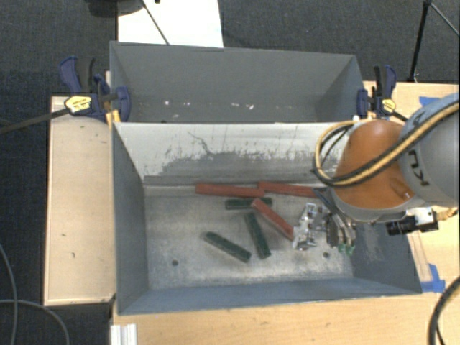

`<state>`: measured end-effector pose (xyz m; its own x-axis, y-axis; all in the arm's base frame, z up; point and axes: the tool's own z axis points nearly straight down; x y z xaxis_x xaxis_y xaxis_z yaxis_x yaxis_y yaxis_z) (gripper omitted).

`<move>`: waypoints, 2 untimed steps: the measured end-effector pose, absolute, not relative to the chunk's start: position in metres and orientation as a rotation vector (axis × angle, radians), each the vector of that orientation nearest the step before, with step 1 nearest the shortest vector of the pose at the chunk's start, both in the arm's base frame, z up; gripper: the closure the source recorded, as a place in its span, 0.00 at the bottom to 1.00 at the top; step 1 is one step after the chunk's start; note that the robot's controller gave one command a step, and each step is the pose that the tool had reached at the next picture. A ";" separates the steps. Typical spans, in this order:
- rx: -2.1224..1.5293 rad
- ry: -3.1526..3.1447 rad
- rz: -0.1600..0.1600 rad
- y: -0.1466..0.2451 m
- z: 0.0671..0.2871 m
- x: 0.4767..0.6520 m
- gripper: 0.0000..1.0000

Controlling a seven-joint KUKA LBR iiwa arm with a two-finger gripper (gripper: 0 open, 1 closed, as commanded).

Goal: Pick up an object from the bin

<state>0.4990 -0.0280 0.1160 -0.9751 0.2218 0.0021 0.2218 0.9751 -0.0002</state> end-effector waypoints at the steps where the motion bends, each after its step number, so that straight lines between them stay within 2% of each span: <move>1: -0.340 -3.121 -0.001 -0.045 0.183 0.502 1.00; 2: -0.372 -3.114 0.000 -0.044 0.088 0.503 0.00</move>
Offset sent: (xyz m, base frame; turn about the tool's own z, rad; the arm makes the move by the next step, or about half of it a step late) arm 0.0059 -0.0160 -0.0249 0.0171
